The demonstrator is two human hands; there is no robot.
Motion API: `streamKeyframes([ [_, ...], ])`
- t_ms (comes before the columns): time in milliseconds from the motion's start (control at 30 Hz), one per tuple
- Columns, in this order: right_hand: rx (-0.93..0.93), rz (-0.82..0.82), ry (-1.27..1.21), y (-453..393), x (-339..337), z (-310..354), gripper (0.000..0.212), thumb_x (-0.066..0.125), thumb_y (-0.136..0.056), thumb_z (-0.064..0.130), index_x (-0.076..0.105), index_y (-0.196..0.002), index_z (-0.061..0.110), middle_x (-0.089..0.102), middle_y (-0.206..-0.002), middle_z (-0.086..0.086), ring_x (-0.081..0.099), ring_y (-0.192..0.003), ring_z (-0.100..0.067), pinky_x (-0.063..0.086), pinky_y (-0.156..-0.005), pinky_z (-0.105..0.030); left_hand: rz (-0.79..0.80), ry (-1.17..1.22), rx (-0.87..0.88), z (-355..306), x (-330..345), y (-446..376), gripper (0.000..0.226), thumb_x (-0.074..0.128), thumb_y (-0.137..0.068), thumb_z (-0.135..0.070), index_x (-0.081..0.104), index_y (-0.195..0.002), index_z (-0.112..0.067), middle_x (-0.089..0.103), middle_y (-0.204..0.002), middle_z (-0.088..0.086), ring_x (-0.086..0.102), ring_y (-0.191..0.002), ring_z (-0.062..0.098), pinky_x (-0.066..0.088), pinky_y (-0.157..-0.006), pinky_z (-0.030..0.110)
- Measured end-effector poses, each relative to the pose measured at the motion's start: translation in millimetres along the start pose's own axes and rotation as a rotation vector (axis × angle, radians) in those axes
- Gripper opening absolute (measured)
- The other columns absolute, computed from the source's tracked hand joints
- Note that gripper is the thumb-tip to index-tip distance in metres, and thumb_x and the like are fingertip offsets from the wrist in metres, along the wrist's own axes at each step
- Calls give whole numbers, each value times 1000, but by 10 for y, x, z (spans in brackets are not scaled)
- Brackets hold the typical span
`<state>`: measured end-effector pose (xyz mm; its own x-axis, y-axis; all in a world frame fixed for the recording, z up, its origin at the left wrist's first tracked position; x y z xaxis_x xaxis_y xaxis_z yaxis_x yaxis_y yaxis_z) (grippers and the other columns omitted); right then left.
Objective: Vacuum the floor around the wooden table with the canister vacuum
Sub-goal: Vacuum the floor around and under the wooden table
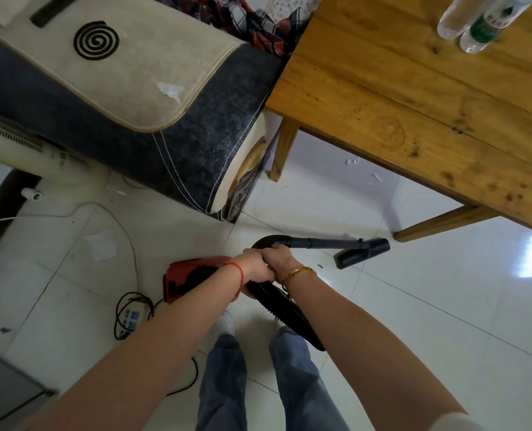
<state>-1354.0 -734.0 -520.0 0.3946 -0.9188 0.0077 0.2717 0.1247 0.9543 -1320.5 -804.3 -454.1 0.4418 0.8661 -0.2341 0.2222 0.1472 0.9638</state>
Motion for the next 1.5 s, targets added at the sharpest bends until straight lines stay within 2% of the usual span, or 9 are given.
streamKeyframes([
  [200,-92,61,81,62,207,87,57,64,-84,1,38,-135,-3,59,-122,-22,60,-110,-33,52,-92,-41,-368,-12,-49,148,-111,-162,60,67,-81,-13,35,-132,-8,45,-131,15,52,-117,31,48,-90,36],
  [400,-188,73,332,-67,258,96,38,54,-93,22,49,-127,4,64,-111,-14,58,-94,-24,50,-94,-39,-440,-299,21,173,-432,-223,37,66,-82,-18,59,-117,-6,62,-120,11,59,-113,26,48,-90,30],
  [467,-299,-3,570,-92,146,118,39,50,-94,22,47,-130,8,59,-111,-9,55,-95,-22,47,-89,-31,-396,-376,23,215,-545,-216,38,69,-80,-17,60,-116,-7,62,-117,10,60,-111,25,48,-89,28],
  [600,-454,-57,925,-213,-20,27,70,57,-84,5,24,-145,14,28,-140,-16,55,-109,-36,48,-94,-37,-188,-300,15,320,-641,-232,45,77,-62,-17,67,-105,-10,68,-99,7,65,-92,22,54,-78,28],
  [767,-490,-3,963,-374,111,-123,69,62,-82,4,30,-140,19,14,-149,-13,54,-110,-36,45,-100,-36,-65,-241,65,405,-659,-229,31,76,-60,-13,69,-90,-14,68,-85,4,64,-75,18,48,-57,23],
  [933,-601,-48,1033,-419,197,-57,37,56,-85,1,44,-116,16,29,-136,-16,55,-98,-41,48,-94,-39,85,-167,105,491,-605,-218,37,76,-62,-16,69,-98,-21,71,-94,7,68,-85,23,57,-78,35],
  [1133,-585,94,1486,-355,233,-2,45,52,-86,-1,40,-126,17,36,-124,-19,53,-100,-45,51,-87,-48,256,-106,63,653,-522,-215,39,79,-62,-18,69,-100,-16,72,-100,10,70,-93,25,55,-89,40],
  [1333,-578,135,1762,-242,223,25,48,52,-89,5,40,-133,20,40,-123,-18,53,-105,-42,50,-86,-44,156,-295,42,621,-374,-185,25,72,-72,-24,66,-96,-18,67,-85,0,64,-73,15,52,-60,24],
  [1500,-611,160,1856,-166,206,-45,45,47,-93,14,41,-138,20,40,-124,-19,53,-106,-44,47,-87,-45,-81,-568,73,280,78,-302,43,63,-82,-23,54,-123,-12,60,-118,5,60,-107,21,51,-91,31],
])
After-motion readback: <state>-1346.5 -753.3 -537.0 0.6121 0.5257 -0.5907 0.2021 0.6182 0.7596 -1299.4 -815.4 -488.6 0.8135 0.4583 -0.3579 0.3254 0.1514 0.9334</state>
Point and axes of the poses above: each hand's wrist, its own y-axis away from the middle knuckle, its own x-axis out of the palm, z = x × y, the point moved 5 cm from there along -y, towards the middle knuckle
